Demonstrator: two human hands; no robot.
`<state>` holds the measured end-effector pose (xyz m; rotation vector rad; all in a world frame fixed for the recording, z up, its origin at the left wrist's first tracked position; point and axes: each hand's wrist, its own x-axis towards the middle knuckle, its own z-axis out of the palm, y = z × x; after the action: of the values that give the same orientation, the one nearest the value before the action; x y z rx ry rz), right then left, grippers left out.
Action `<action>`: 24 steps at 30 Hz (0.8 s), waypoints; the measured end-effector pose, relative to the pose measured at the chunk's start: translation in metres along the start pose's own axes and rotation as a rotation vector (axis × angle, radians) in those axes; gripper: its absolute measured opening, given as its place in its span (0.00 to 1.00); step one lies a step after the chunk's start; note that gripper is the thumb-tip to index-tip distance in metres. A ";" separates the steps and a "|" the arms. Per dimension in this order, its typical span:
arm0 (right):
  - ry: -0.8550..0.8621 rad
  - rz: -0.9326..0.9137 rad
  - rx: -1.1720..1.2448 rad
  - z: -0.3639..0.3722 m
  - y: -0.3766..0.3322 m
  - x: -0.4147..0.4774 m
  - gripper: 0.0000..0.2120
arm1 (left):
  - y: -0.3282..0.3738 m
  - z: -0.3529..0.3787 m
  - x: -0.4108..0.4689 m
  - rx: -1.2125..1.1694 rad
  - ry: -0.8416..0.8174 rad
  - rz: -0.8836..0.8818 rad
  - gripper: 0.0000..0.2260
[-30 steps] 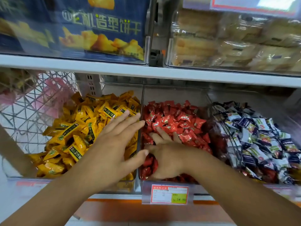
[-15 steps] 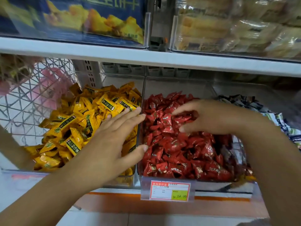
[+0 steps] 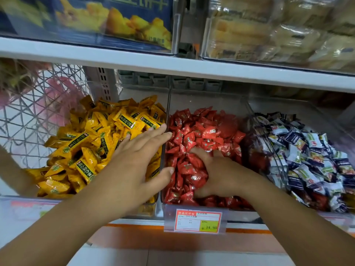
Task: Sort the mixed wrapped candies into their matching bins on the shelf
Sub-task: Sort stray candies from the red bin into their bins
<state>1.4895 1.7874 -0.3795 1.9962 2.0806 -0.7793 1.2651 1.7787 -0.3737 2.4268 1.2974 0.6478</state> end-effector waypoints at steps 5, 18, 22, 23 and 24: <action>0.182 0.011 0.489 -0.003 0.003 0.003 0.41 | 0.001 0.000 -0.001 -0.012 0.005 -0.003 0.30; 0.229 -0.129 0.806 -0.058 -0.016 0.008 0.34 | -0.002 0.001 -0.001 -0.052 0.026 0.000 0.29; 0.218 0.019 0.486 -0.078 0.001 -0.015 0.26 | -0.002 0.001 -0.001 -0.042 0.023 0.004 0.29; 0.239 0.071 0.354 -0.075 0.005 -0.016 0.26 | -0.002 0.001 -0.001 -0.039 0.024 0.003 0.29; 0.253 0.125 0.214 -0.068 0.007 -0.013 0.28 | -0.001 0.001 0.000 -0.038 0.026 0.001 0.29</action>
<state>1.5141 1.8069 -0.3175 2.4283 2.0482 -0.7918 1.2645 1.7790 -0.3754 2.3967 1.2816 0.6999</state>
